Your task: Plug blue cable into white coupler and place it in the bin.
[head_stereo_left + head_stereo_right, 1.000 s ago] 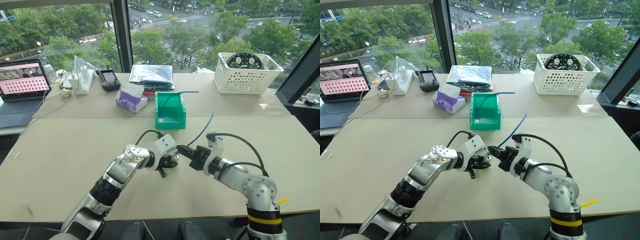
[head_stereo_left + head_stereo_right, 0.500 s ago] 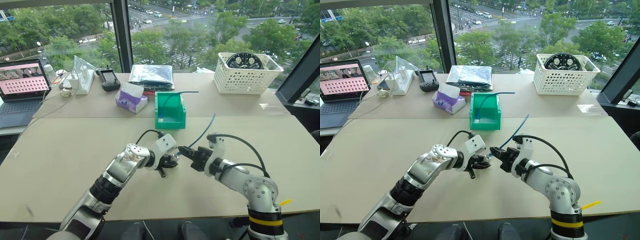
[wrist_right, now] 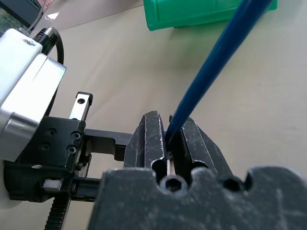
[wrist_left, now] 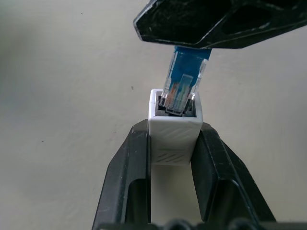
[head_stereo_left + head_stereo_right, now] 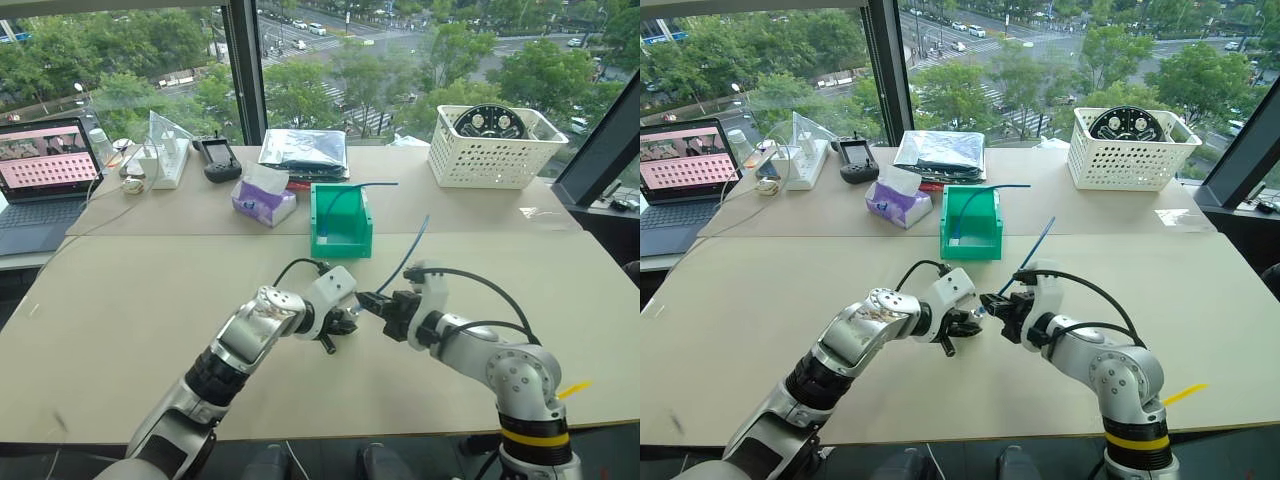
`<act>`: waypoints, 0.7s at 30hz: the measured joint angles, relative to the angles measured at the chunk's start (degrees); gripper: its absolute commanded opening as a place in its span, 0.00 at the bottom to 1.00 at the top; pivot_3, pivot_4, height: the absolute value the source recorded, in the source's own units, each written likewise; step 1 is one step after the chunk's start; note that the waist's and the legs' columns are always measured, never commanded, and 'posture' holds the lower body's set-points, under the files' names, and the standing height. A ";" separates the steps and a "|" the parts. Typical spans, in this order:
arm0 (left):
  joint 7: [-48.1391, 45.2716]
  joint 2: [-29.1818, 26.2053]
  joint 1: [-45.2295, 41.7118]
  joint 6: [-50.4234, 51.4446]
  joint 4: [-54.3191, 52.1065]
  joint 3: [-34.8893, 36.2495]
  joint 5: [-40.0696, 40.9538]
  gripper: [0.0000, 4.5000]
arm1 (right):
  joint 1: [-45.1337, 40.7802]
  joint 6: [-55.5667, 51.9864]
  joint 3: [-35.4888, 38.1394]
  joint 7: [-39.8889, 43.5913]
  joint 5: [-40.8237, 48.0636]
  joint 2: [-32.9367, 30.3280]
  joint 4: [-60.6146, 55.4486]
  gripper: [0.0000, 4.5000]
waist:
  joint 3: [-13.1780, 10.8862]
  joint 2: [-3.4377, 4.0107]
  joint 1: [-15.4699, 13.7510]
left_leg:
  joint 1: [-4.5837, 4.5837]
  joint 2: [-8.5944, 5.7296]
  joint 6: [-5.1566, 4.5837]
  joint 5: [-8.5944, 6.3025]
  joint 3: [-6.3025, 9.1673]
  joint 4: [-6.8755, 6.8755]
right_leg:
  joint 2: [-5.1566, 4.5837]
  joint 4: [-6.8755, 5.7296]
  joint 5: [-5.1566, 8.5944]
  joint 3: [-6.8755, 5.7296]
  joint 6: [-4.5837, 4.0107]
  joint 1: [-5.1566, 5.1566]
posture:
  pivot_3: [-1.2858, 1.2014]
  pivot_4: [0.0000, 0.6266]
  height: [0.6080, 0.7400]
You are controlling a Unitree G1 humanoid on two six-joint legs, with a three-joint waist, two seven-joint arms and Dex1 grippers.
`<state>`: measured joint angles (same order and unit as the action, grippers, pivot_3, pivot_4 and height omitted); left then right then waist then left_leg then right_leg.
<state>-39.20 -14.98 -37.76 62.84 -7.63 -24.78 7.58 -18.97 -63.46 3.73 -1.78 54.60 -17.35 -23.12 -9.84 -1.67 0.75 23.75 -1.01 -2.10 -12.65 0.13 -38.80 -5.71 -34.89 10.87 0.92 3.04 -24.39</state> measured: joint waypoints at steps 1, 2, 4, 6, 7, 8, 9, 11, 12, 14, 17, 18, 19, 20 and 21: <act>0.45 0.21 -0.10 0.27 0.00 0.03 0.00 0.15 | -0.25 -0.18 -0.03 0.00 -0.25 0.05 -0.01 0.00 | 0.00 0.00 -0.02 | 0.00 0.00 0.00 0.00 0.00 0.00 | 0.00 0.00 0.00 0.00 0.00 0.00 | 0.52 0.24 1.00; 1.26 0.98 -0.22 1.12 0.00 0.21 0.07 0.15 | -0.58 -0.53 -0.10 0.05 -0.39 0.30 -0.07 0.00 | 0.00 0.00 -0.02 | 0.00 0.00 0.00 0.00 0.00 0.00 | 0.00 0.00 0.00 0.00 0.00 0.00 | 0.52 0.24 1.00; 2.12 1.70 -0.30 1.94 -0.20 0.21 0.49 0.15 | -0.62 -0.78 -0.18 0.04 -0.56 0.73 -0.06 0.00 | 0.00 0.00 -0.02 | 0.01 -0.01 0.00 0.00 0.00 0.00 | 0.00 0.01 0.00 0.00 0.00 -0.01 | 0.52 0.24 1.00; 2.70 1.83 -0.30 2.42 -0.41 0.21 0.79 0.15 | -0.57 -0.80 -0.18 0.08 -0.56 0.96 -0.06 0.00 | 0.00 0.00 -0.02 | 0.02 -0.01 0.00 0.00 0.00 0.01 | -0.01 0.01 -0.01 0.00 -0.01 -0.01 | 0.52 0.24 1.00; 3.02 2.00 -0.30 2.49 -0.42 0.20 0.82 0.15 | -0.55 -0.80 -0.15 0.13 -0.58 1.03 -0.03 0.00 | 0.00 0.00 -0.02 | 0.02 -0.02 0.00 0.00 0.00 0.01 | -0.02 0.01 -0.01 0.00 -0.01 -0.01 | 0.52 0.24 1.00; 3.25 2.08 -0.30 2.54 -0.42 0.20 0.86 0.15 | -0.55 -0.80 -0.12 0.17 -0.63 1.13 0.02 0.00 | 0.00 0.00 -0.03 | 0.02 -0.02 0.00 0.00 0.00 0.00 | -0.01 0.01 -0.01 0.00 -0.01 -0.01 | 0.52 0.24 1.00; 3.78 2.21 -0.30 2.81 -0.42 0.20 1.07 0.15 | -0.56 -0.79 -0.11 0.45 -0.94 1.32 0.23 0.00 | 0.00 0.00 -0.03 | 0.02 -0.02 0.00 0.00 0.00 0.00 | -0.01 0.00 -0.01 0.00 -0.01 -0.01 | 0.52 0.24 1.00; 4.48 2.45 -0.30 3.41 -0.57 0.21 1.21 0.15 | -0.66 -0.77 -0.11 1.21 -1.64 1.52 0.69 0.00 | 0.00 0.00 -0.02 | 0.00 -0.01 0.00 0.00 0.00 0.00 | -0.01 0.00 0.00 0.00 0.00 0.01 | 0.52 0.24 1.00; 4.72 2.46 -0.30 3.53 -0.63 0.20 1.34 0.15 | -0.68 -0.75 -0.11 1.58 -1.75 1.56 0.91 0.00 | 0.00 0.00 -0.02 | 0.00 -0.01 0.00 0.00 0.00 0.00 | 0.00 0.00 0.00 0.00 0.00 0.01 | 0.52 0.24 1.00; 5.06 2.46 -0.30 3.66 -0.69 0.20 1.51 0.15 | -0.69 -0.73 -0.11 2.51 -2.52 1.67 1.25 0.00 | 0.00 0.00 -0.02 | -0.02 -0.01 0.00 0.00 0.00 0.00 | 0.00 -0.01 0.00 0.00 0.00 0.01 | 0.52 0.24 1.00; 5.59 2.57 -0.30 3.75 -0.74 0.20 1.65 0.15 | -0.43 -0.66 -0.59 4.41 -4.25 1.26 1.89 0.00 | 0.00 0.00 -0.02 | -0.02 -0.01 0.00 0.00 -0.01 -0.01 | 0.00 -0.02 0.00 0.00 -0.01 0.01 | 0.52 0.24 1.00; 5.73 2.59 -0.30 3.76 -0.74 0.19 1.70 0.15 | -0.41 -0.60 -0.83 5.13 -4.96 0.84 1.91 0.00 | 0.00 0.00 -0.02 | -0.02 -0.01 0.00 0.00 0.00 -0.01 | 0.00 -0.02 0.00 0.00 -0.01 0.01 | 0.52 0.24 1.00; 5.88 2.59 -0.30 3.77 -0.74 0.18 1.78 0.15 | -0.31 -0.34 -1.02 6.11 -5.83 0.27 1.94 0.00 | 0.00 0.00 -0.03 | -0.02 -0.02 0.00 0.00 0.00 -0.01 | 0.00 -0.01 0.00 0.00 -0.01 0.02 | 0.52 0.24 1.00; 5.95 2.59 -0.29 3.78 -0.74 0.16 1.81 0.15 | -0.11 0.23 -1.33 7.07 -6.64 0.01 1.95 0.00 | 0.00 0.00 -0.03 | -0.02 -0.02 0.00 0.00 -0.01 -0.01 | 0.00 -0.01 0.00 0.00 -0.01 0.02 | 0.52 0.24 1.00; 6.01 2.59 -0.29 3.82 -0.74 0.16 1.83 0.15 | 0.01 0.85 -1.78 7.92 -7.39 -0.31 2.01 0.00 | 0.00 0.00 -0.02 | -0.03 -0.02 0.00 0.00 -0.01 -0.01 | 0.00 -0.01 0.00 0.00 0.00 0.03 | 0.52 0.24 1.00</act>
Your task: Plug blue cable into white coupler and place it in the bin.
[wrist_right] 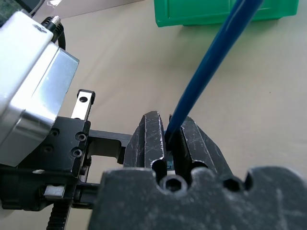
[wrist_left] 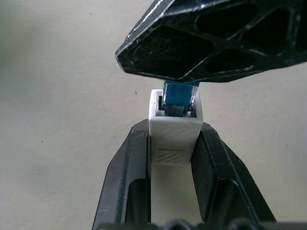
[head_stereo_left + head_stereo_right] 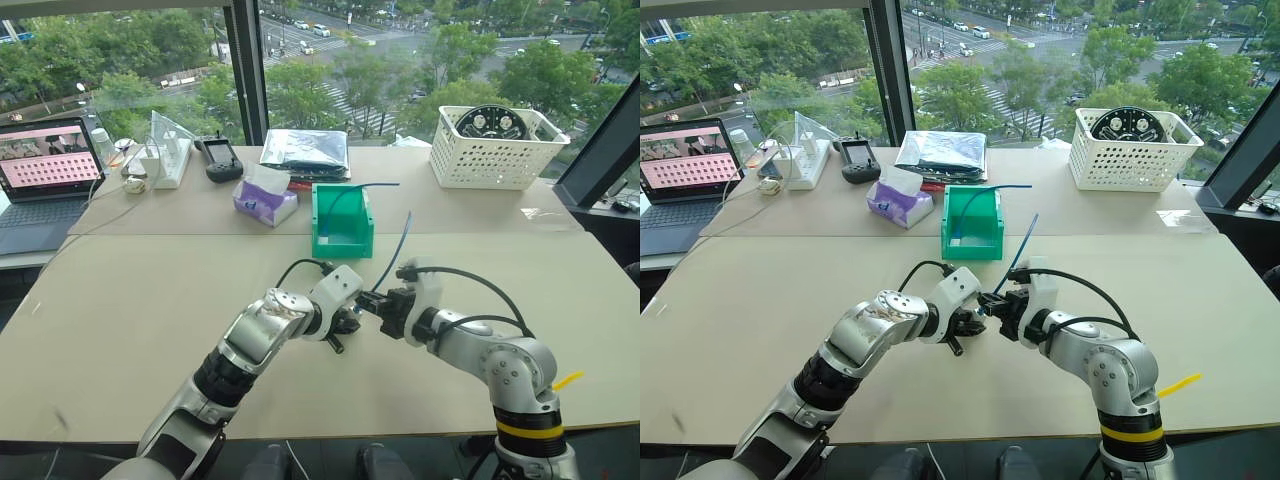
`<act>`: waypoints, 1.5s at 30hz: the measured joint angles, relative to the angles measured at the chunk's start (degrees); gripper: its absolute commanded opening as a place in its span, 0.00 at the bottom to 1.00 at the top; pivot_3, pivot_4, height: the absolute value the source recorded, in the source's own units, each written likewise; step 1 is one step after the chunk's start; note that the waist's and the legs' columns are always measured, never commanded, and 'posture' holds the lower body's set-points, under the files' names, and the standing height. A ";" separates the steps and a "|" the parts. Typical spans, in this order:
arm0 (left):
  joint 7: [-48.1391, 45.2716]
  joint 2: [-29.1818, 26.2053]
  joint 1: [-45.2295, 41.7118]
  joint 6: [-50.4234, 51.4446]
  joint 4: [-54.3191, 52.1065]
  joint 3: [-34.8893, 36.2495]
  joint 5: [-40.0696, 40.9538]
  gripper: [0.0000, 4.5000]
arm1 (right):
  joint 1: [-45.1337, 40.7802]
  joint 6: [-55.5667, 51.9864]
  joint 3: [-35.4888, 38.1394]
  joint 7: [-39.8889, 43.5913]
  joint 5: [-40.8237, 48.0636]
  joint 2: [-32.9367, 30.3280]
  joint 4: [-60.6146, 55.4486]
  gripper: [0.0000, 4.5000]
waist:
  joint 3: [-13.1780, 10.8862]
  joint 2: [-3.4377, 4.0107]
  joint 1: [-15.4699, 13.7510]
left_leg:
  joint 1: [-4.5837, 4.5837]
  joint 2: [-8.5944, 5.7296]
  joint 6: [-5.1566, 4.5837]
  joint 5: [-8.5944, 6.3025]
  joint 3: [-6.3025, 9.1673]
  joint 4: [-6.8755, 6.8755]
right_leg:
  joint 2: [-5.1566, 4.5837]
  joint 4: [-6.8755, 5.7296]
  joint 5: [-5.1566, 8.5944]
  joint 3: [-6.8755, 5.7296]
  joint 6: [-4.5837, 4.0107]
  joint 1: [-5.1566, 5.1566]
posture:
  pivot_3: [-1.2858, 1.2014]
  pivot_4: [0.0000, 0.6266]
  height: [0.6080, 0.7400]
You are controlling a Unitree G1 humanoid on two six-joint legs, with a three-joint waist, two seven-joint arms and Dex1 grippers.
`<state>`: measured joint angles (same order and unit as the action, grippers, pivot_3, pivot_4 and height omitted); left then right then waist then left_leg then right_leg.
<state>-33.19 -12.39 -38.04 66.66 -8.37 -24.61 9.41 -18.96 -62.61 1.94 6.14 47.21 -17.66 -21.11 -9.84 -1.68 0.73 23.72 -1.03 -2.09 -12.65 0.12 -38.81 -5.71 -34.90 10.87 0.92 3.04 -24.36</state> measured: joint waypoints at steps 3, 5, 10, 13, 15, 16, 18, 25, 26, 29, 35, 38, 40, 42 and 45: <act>0.46 0.02 0.00 0.34 -0.03 0.00 0.22 0.15 | 0.11 1.86 -1.48 2.96 -2.74 -1.19 0.41 0.00 | 0.00 0.00 0.00 | -0.09 0.00 0.00 0.00 0.00 0.01 | 0.01 0.00 0.00 0.00 0.00 0.07 | 0.52 0.24 1.00; 0.72 0.09 0.00 0.52 -0.07 0.00 0.29 0.15 | 0.27 2.70 -1.89 4.10 -4.14 -1.39 0.57 0.00 | 0.01 0.00 0.00 | -0.12 0.01 0.00 0.00 0.00 0.01 | 0.01 0.00 0.01 0.00 0.01 0.08 | 0.52 0.24 1.00; 1.50 0.08 0.00 0.92 -0.11 0.00 0.83 0.15 | 0.40 3.99 -2.96 6.42 -7.40 -1.43 0.75 0.00 | 0.03 0.00 0.00 | -0.23 0.02 0.00 0.00 0.00 0.01 | 0.01 0.00 0.01 0.00 0.01 0.17 | 0.52 0.24 1.00; 1.88 0.08 0.01 1.01 -0.10 0.00 1.13 0.15 | 0.77 4.83 -3.28 7.62 -8.87 -1.42 0.73 0.00 | 0.07 0.00 0.00 | -0.26 0.02 0.00 0.00 0.00 0.02 | 0.01 0.00 0.02 0.00 0.01 0.19 | 0.52 0.24 1.00; 2.13 0.08 0.01 1.04 -0.10 -0.07 1.28 0.15 | 1.13 5.34 -3.34 8.35 -9.59 -1.39 0.73 0.00 | 0.11 0.01 0.00 | -0.27 0.02 0.01 0.00 0.00 0.02 | 0.01 0.00 0.02 0.00 0.01 0.19 | 0.52 0.24 1.00; 2.24 0.08 0.01 1.05 -0.10 -0.16 1.39 0.15 | 1.27 5.50 -3.34 8.71 -9.96 -1.35 0.73 0.00 | 0.15 0.01 0.00 | -0.27 0.02 0.00 0.00 0.00 0.02 | 0.01 0.00 0.02 0.00 0.01 0.20 | 0.52 0.24 1.00; 2.41 0.08 0.04 1.09 -0.10 -0.28 1.50 0.15 | 1.69 5.87 -3.26 9.34 -10.38 -1.10 0.74 0.00 | 0.23 0.00 -0.01 | -0.27 0.02 0.01 -0.01 0.00 0.03 | 0.01 0.01 0.02 0.00 0.01 0.20 | 0.52 0.24 1.00; 2.53 0.01 0.25 1.80 -0.36 -0.35 2.19 0.15 | 3.70 5.87 -0.50 11.07 -8.77 1.37 1.16 0.00 | 0.44 0.09 -0.01 | -0.37 0.02 0.01 -0.01 0.00 0.07 | 0.01 0.01 0.04 0.02 0.01 0.26 | 0.52 0.24 1.00; 2.59 -0.03 0.29 2.10 -0.64 -0.35 2.20 0.15 | 3.73 5.87 -0.50 11.23 -8.75 1.37 1.17 0.00 | 0.44 0.09 -0.01 | -0.37 0.02 0.01 -0.01 0.00 0.07 | 0.01 0.01 0.05 0.02 0.00 0.26 | 0.52 0.24 1.00; 2.70 -0.08 0.53 2.33 -0.85 -0.36 2.23 0.15 | 3.78 5.89 -0.51 12.17 -9.36 1.08 1.77 0.00 | 0.57 0.12 -0.01 | -0.42 0.02 0.01 -0.01 -0.01 0.11 | 0.01 0.01 0.07 0.02 -0.01 0.29 | 0.52 0.24 1.00; 3.23 -0.11 0.70 2.63 -0.85 -0.42 2.24 0.15 | 3.77 7.21 0.02 14.52 -9.86 1.78 4.20 0.00 | 0.83 0.07 0.01 | -0.50 0.04 0.02 -0.02 0.00 0.17 | 0.04 0.02 0.11 0.02 -0.02 0.32 | 0.52 0.24 1.00; 3.67 -0.08 0.97 2.63 -0.85 -0.76 2.26 0.15 | 3.08 10.28 -4.34 16.28 -13.57 -2.35 4.23 0.00 | 1.17 0.02 0.04 | -0.57 0.04 0.06 -0.05 -0.03 0.21 | 0.04 0.03 0.16 0.03 -0.03 0.35 | 0.52 0.24 1.00; 3.94 -0.09 1.33 2.64 -0.84 -0.82 2.25 0.15 | 3.09 11.11 -5.57 16.84 -14.77 -2.72 4.22 0.00 | 1.55 -0.14 0.04 | -0.65 0.06 0.11 -0.07 -0.01 0.32 | 0.06 0.02 0.23 0.02 -0.09 0.38 | 0.52 0.24 1.00; 4.02 -0.10 1.35 2.64 -0.84 -0.86 2.25 0.15 | 3.07 11.14 -5.81 16.93 -15.32 -2.74 4.18 0.00 | 1.59 -0.15 0.03 | -0.69 0.06 0.11 -0.07 0.00 0.38 | 0.06 0.02 0.24 0.03 -0.09 0.39 | 0.52 0.24 1.00; 4.29 -0.11 1.44 2.68 -0.69 -1.05 2.24 0.15 | 2.89 12.03 -7.30 17.06 -17.50 -3.25 4.15 0.00 | 1.82 -0.17 0.06 | -0.84 0.06 0.11 -0.07 -0.02 0.47 | 0.06 0.03 0.29 0.03 -0.12 0.48 | 0.52 0.24 1.00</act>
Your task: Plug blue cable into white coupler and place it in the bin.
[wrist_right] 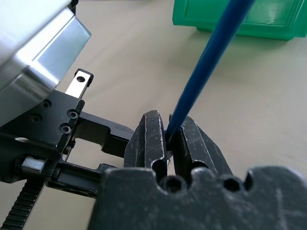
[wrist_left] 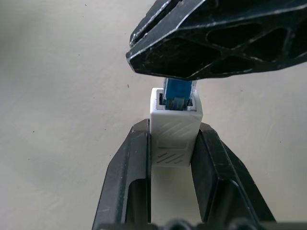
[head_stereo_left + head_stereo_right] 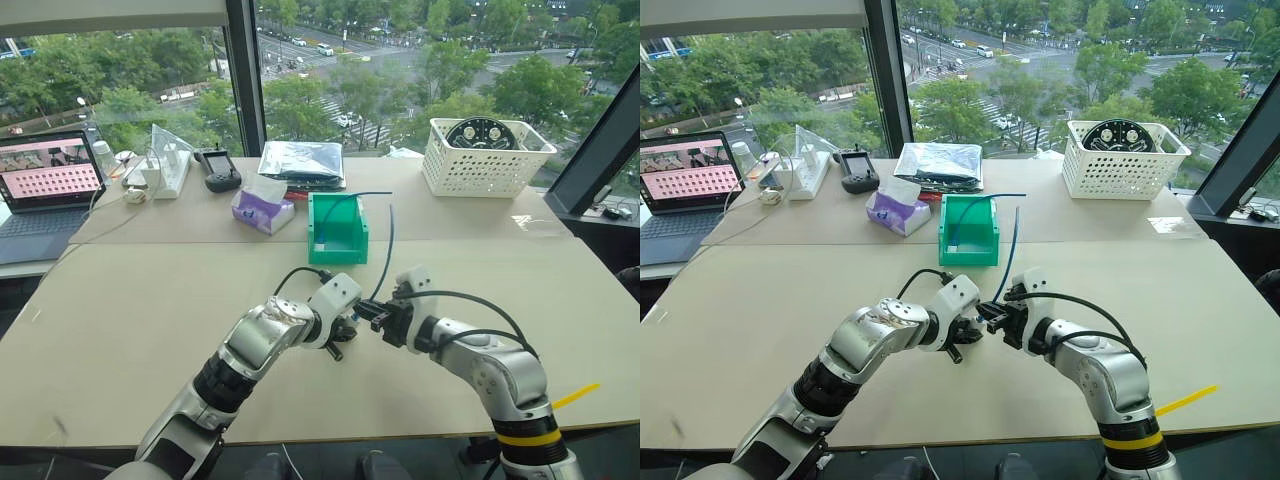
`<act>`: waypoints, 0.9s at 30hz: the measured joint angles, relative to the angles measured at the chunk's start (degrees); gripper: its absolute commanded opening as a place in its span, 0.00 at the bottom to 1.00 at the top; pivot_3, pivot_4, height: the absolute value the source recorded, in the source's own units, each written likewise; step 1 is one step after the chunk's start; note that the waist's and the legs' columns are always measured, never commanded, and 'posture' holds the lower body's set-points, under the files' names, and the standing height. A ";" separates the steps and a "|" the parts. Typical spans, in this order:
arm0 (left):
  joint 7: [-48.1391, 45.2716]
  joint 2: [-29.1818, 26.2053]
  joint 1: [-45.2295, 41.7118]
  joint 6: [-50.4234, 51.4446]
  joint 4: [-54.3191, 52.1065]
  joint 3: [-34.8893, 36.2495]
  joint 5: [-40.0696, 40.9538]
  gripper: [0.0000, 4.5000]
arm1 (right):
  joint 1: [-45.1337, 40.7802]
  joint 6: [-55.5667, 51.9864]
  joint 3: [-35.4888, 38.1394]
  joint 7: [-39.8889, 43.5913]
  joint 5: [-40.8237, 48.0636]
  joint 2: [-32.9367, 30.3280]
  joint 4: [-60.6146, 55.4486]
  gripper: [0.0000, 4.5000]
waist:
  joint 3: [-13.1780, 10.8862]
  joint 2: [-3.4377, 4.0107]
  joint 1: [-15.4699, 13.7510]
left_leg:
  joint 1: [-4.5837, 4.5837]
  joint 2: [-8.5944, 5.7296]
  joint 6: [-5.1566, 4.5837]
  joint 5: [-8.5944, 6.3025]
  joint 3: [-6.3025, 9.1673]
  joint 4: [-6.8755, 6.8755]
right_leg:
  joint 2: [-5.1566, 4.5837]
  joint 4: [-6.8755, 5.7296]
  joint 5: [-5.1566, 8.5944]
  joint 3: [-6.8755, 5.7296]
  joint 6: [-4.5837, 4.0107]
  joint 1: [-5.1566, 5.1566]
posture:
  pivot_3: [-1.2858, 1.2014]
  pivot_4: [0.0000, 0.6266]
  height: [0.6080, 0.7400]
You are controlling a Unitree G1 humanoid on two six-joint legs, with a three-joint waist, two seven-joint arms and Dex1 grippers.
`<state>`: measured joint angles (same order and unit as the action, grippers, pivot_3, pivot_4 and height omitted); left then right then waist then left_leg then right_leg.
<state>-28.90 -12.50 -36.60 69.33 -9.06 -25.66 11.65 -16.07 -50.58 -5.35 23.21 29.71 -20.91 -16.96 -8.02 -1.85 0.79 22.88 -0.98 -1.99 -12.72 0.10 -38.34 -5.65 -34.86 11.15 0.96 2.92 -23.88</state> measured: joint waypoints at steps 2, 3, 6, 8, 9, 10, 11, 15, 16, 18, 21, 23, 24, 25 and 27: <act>0.18 -0.05 0.12 0.02 0.00 -0.01 -0.01 0.15 | 0.02 0.12 -0.15 0.02 -0.60 0.51 0.01 0.00 | 0.03 -0.02 0.04 | -0.10 0.03 0.00 0.00 0.01 0.04 | 0.02 0.01 0.03 0.00 -0.03 0.11 | 0.52 0.24 1.00; 0.22 -0.14 0.13 0.03 0.00 -0.01 0.00 0.15 | 0.04 0.12 -0.14 0.02 -0.81 1.20 0.06 0.00 | 0.03 -0.02 0.07 | -0.14 0.05 0.01 -0.01 0.01 0.05 | 0.03 0.01 0.03 0.00 -0.04 0.14 | 0.52 0.24 1.00; 0.39 -0.55 0.63 0.03 0.00 -0.01 -0.02 0.15 | 0.07 0.12 0.77 0.54 -0.46 3.62 2.04 0.00 | 0.06 -0.06 0.33 | -0.64 0.21 0.11 -0.07 0.01 0.23 | 0.15 0.16 0.12 0.00 -0.16 0.64 | 0.52 0.24 1.00; 0.57 -0.68 0.88 0.16 0.00 -0.02 -0.03 0.15 | 0.06 0.15 1.73 2.12 0.00 4.46 3.75 0.00 | 0.17 -0.02 0.41 | -0.88 0.45 0.29 -0.18 0.00 0.32 | 0.34 0.39 0.31 -0.02 -0.43 0.86 | 0.52 0.24 1.00; 0.54 -0.83 0.92 0.36 0.00 -0.01 -0.01 0.15 | 0.06 0.14 2.18 2.69 0.52 4.97 4.53 0.00 | 0.29 -0.01 0.45 | -0.94 0.56 0.34 -0.21 -0.01 0.36 | 0.45 0.44 0.32 -0.04 -0.45 0.90 | 0.52 0.24 1.00; 0.48 -1.00 0.92 0.70 -0.01 -0.01 0.04 0.15 | 0.06 0.14 2.53 3.08 1.09 5.38 5.31 0.00 | 0.43 -0.01 0.48 | -0.98 0.65 0.39 -0.24 -0.02 0.39 | 0.51 0.45 0.35 -0.06 -0.50 0.91 | 0.52 0.24 1.00; 0.43 -1.13 0.92 1.07 -0.05 -0.01 0.12 0.15 | 0.06 0.14 2.75 3.47 1.60 5.63 5.93 0.00 | 0.57 -0.03 0.52 | -1.05 0.71 0.43 -0.27 -0.04 0.44 | 0.57 0.45 0.40 -0.07 -0.59 0.94 | 0.52 0.24 1.00; 0.40 -1.33 0.93 2.07 -0.24 -0.01 0.40 0.15 | 0.06 0.14 3.03 4.20 2.52 5.84 7.17 0.00 | 0.79 0.00 0.52 | -1.41 0.90 0.63 -0.41 -0.02 0.59 | 0.80 0.45 0.58 -0.07 -0.87 1.21 | 0.52 0.24 1.00; 0.42 -1.37 1.01 2.19 -0.29 -0.01 0.48 0.15 | 0.06 0.14 3.07 4.23 2.69 5.90 7.38 0.00 | 0.80 0.02 0.51 | -1.53 0.94 0.70 -0.48 0.00 0.59 | 0.86 0.45 0.65 -0.07 -0.91 1.31 | 0.52 0.24 1.00; 0.68 -1.55 1.48 2.24 -0.97 -0.01 0.50 0.15 | 0.59 0.13 3.84 4.21 3.20 6.71 7.49 0.00 | 0.80 0.02 0.50 | -1.62 1.01 0.70 -0.58 0.04 0.60 | 0.92 0.45 0.73 -0.07 -0.95 1.39 | 0.52 0.24 1.00; 0.76 -1.74 1.72 2.24 -1.62 0.02 0.62 0.15 | 1.10 0.05 5.78 4.10 4.82 8.18 8.15 0.00 | 0.77 0.05 0.48 | -1.60 1.05 0.79 -0.67 0.04 0.60 | 0.97 0.45 0.77 -0.05 -0.97 1.34 | 0.52 0.24 1.00; 0.77 -1.72 1.72 2.24 -1.72 0.13 0.91 0.37 | 1.10 -0.38 7.20 4.11 6.24 8.35 9.08 0.00 | 0.67 0.09 0.40 | -1.53 1.04 0.78 -0.67 0.02 0.60 | 0.96 0.45 0.76 -0.02 -0.97 1.28 | 0.52 0.24 1.00; 0.75 -1.36 1.69 1.98 -2.10 0.86 1.39 0.41 | 1.09 -2.13 8.57 3.91 6.87 8.12 9.84 0.00 | 0.55 0.10 0.30 | -1.45 1.03 0.78 -0.66 0.02 0.59 | 0.96 0.45 0.76 -0.02 -0.97 1.20 | 0.52 0.24 1.00; 0.68 -0.61 1.09 1.28 -3.52 2.30 1.95 0.48 | 1.05 -4.03 9.83 3.56 7.48 7.70 11.31 0.00 | 0.46 0.01 0.22 | -1.19 1.04 0.77 -0.65 0.02 0.58 | 0.96 0.44 0.75 -0.02 -0.97 0.94 | 0.52 0.24 1.00; -0.05 -0.68 -0.32 0.99 -4.96 2.98 2.79 0.66 | 0.12 -7.21 11.84 3.40 9.31 6.61 12.08 0.00 | 0.39 0.15 0.35 | -0.85 0.99 0.76 -0.65 -0.08 0.55 | 0.99 0.41 0.58 0.11 -0.74 0.65 | 0.52 0.24 1.00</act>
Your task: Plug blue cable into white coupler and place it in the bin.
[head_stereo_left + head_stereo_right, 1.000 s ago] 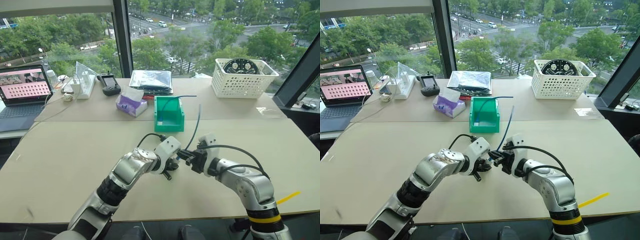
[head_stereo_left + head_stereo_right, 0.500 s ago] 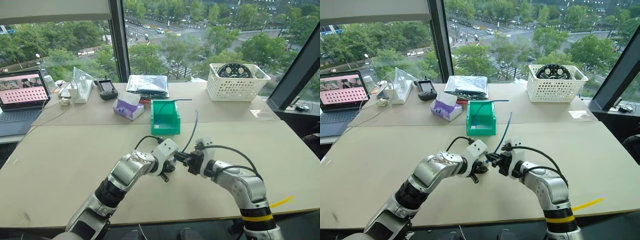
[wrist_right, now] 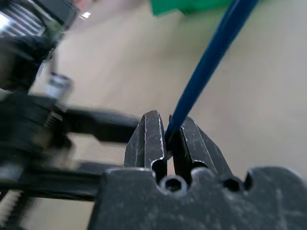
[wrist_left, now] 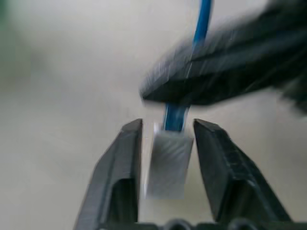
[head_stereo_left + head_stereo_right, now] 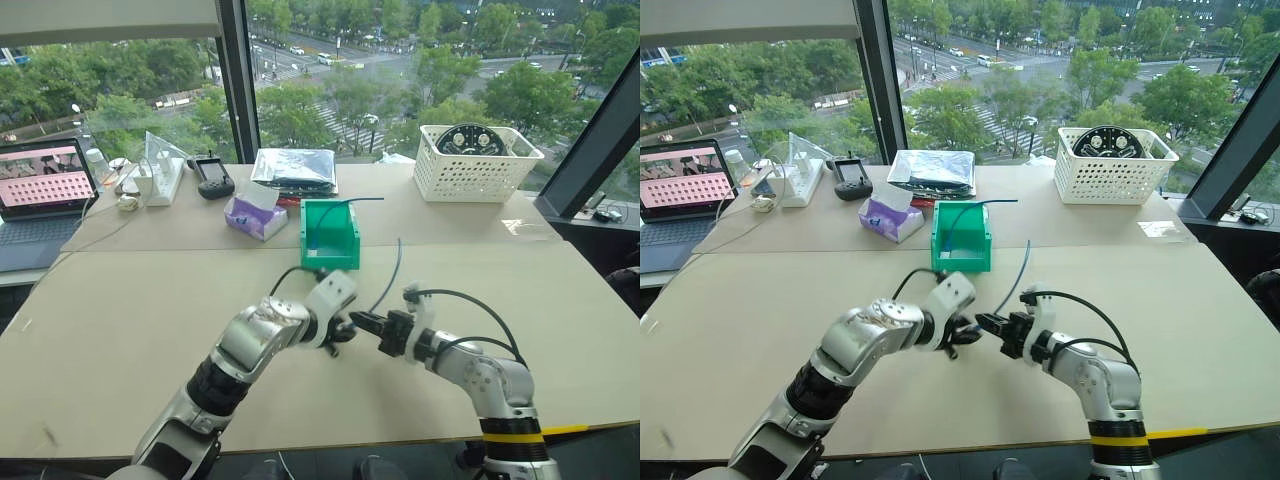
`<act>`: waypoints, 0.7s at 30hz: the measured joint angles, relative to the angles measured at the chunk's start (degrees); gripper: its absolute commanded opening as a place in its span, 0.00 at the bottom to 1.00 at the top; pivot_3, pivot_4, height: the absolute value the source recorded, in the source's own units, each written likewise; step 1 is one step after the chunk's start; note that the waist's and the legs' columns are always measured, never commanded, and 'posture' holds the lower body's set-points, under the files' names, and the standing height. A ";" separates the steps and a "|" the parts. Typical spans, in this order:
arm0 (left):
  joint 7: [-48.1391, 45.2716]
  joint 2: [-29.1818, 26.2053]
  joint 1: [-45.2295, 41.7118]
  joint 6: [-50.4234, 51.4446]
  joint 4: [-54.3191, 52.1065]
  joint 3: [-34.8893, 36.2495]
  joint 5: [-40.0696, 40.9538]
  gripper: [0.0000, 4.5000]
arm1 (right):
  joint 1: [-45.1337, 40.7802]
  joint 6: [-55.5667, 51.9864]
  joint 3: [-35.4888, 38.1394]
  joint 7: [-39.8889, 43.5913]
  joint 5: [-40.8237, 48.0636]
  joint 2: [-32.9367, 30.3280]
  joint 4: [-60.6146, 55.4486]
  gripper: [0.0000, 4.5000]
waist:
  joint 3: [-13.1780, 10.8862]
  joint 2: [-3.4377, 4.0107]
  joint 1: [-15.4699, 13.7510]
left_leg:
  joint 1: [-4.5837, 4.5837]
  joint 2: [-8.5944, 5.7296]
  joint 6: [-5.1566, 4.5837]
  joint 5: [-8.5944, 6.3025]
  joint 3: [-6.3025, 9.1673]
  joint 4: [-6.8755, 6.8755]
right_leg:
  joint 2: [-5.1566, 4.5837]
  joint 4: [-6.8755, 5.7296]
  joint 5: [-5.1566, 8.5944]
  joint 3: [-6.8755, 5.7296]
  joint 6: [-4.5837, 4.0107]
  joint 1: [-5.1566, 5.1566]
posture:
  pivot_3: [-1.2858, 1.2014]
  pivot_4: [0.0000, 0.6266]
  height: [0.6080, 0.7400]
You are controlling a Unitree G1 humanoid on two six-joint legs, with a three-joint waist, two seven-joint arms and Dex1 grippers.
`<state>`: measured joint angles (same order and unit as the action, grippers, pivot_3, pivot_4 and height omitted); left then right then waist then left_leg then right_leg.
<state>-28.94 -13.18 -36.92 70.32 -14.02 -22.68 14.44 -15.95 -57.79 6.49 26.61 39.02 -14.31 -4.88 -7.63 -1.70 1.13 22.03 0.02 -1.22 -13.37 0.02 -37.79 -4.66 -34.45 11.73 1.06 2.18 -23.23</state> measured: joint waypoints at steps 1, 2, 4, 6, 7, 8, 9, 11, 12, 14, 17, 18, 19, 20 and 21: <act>-0.40 0.06 -0.20 -0.10 -0.24 0.23 0.62 0.74 | -0.87 -2.04 1.28 -0.07 1.32 -0.68 -0.28 0.00 | -0.08 0.12 -0.10 | 0.04 -0.05 -0.02 -0.02 0.03 0.00 | -0.02 -0.05 -0.03 0.01 0.06 -0.01 | 0.52 0.24 1.00; -0.61 0.06 -0.32 -0.34 -0.40 0.38 1.03 0.83 | -1.33 -3.66 2.08 -0.15 2.46 -1.29 -0.60 0.00 | -0.14 0.17 -0.28 | 0.11 -0.07 -0.05 -0.04 0.03 0.00 | -0.02 -0.03 -0.02 0.01 0.06 -0.10 | 0.52 0.24 1.00; -0.99 -0.01 -0.91 -1.28 -0.44 0.95 1.59 0.98 | -2.64 -7.95 5.39 -1.21 5.56 -2.65 -0.60 0.00 | -0.27 0.19 -0.76 | 0.51 -0.16 -0.07 -0.04 0.05 -0.02 | -0.04 -0.04 -0.03 -0.02 0.06 -0.44 | 0.52 0.24 1.00; -1.18 -0.37 -1.37 -1.60 -0.44 1.52 1.67 0.98 | -4.19 -10.31 8.62 -2.45 7.34 -4.10 -0.39 0.00 | -0.33 0.22 -0.98 | 1.12 -0.25 -0.08 -0.03 -0.04 -0.12 | -0.11 -0.18 -0.26 0.07 -0.22 -1.08 | 0.52 0.24 1.00; -1.36 -0.82 -1.36 -1.81 -0.43 1.51 1.66 0.98 | -5.45 -11.27 10.51 -3.24 8.07 -5.02 0.05 0.00 | -0.43 0.23 -0.97 | 1.17 -0.27 -0.08 -0.03 -0.08 -0.13 | -0.12 -0.20 -0.29 0.10 -0.26 -1.14 | 0.52 0.24 1.00; -1.48 -1.26 -1.36 -2.18 -0.43 1.48 1.65 0.98 | -6.83 -11.69 12.32 -3.75 8.78 -5.79 0.29 0.00 | -0.50 0.21 -0.98 | 1.20 -0.30 -0.12 -0.05 -0.08 -0.13 | -0.15 -0.21 -0.27 0.10 -0.25 -1.16 | 0.52 0.24 1.00; -1.54 -1.44 -1.36 -2.59 -0.43 1.47 1.65 0.98 | -7.86 -11.79 13.27 -4.05 9.11 -6.26 0.44 0.00 | -0.55 0.20 -0.91 | 1.20 -0.29 -0.16 -0.08 -0.08 -0.13 | -0.15 -0.21 -0.27 0.10 -0.26 -1.17 | 0.52 0.24 1.00; -1.57 -2.68 -1.26 -2.97 -0.73 1.62 1.64 0.98 | -11.12 -12.19 14.75 -4.55 9.57 -7.10 1.78 0.00 | -0.65 0.24 -0.54 | 1.20 -0.28 -0.25 -0.15 -0.09 -0.12 | -0.13 -0.20 -0.25 0.08 -0.25 -1.16 | 0.52 0.24 1.00; -1.68 -3.29 -1.00 -3.09 -1.25 1.75 1.68 0.98 | -14.09 -12.19 14.97 -4.76 9.56 -7.56 3.14 0.00 | -0.84 0.31 -0.24 | 1.20 -0.28 -0.25 -0.15 -0.13 -0.12 | -0.13 -0.22 -0.25 0.12 -0.25 -1.19 | 0.52 0.24 1.00; -2.24 -4.03 -0.08 -4.04 -2.23 1.82 1.93 0.98 | -17.52 -11.97 15.12 -4.78 9.53 -8.04 4.24 0.00 | -0.95 0.31 -0.19 | 1.19 -0.25 -0.26 -0.15 -0.12 -0.12 | -0.09 -0.23 -0.24 0.10 -0.26 -1.19 | 0.52 0.24 1.00; -3.50 -4.82 3.78 -8.30 -4.48 3.97 3.38 0.98 | -23.71 -10.08 13.31 -3.86 8.26 -8.02 7.94 0.00 | -1.14 0.37 -0.06 | 1.18 -0.20 -0.27 -0.16 -0.13 -0.12 | -0.05 -0.28 -0.24 0.12 -0.29 -1.22 | 0.52 0.24 1.00; -3.61 -4.16 6.79 -11.16 -5.68 6.58 4.23 0.98 | -27.52 -8.20 11.23 -3.03 6.58 -7.55 11.07 0.00 | -1.25 0.42 0.38 | 1.16 -0.18 -0.27 -0.16 -0.24 -0.12 | -0.06 -0.32 -0.25 0.24 -0.30 -1.26 | 0.52 0.24 1.00; -3.62 -3.48 9.50 -13.95 -6.33 8.75 4.95 0.98 | -31.52 -5.76 9.53 -2.28 4.97 -7.10 13.96 0.00 | -1.48 0.46 0.60 | 1.15 -0.21 -0.25 -0.15 -0.26 -0.12 | -0.09 -0.43 -0.25 0.29 -0.30 -1.28 | 0.52 0.24 1.00; -3.63 -2.98 10.93 -15.82 -6.69 9.71 5.41 0.98 | -33.99 -3.88 8.33 -1.34 3.79 -6.75 15.94 0.00 | -1.60 0.44 0.54 | 1.14 -0.21 -0.24 -0.14 -0.27 -0.13 | -0.09 -0.44 -0.26 0.28 -0.31 -1.30 | 0.52 0.24 1.00; -3.35 -2.65 12.79 -18.24 -7.13 11.03 5.65 0.98 | -37.22 -0.46 6.02 0.19 1.51 -6.33 19.10 0.00 | -1.64 0.43 0.49 | 1.14 -0.21 -0.23 -0.13 -0.26 -0.13 | -0.08 -0.45 -0.26 0.26 -0.32 -1.30 | 0.52 0.24 1.00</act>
<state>-32.29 -15.83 -24.13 52.09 -21.15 -11.65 20.09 -53.17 -58.25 12.51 26.80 40.53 -20.64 14.22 -9.27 -1.27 1.62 23.17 -0.19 -1.46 -13.50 -0.24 -37.92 -4.74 -34.90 11.47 1.32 1.87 -24.53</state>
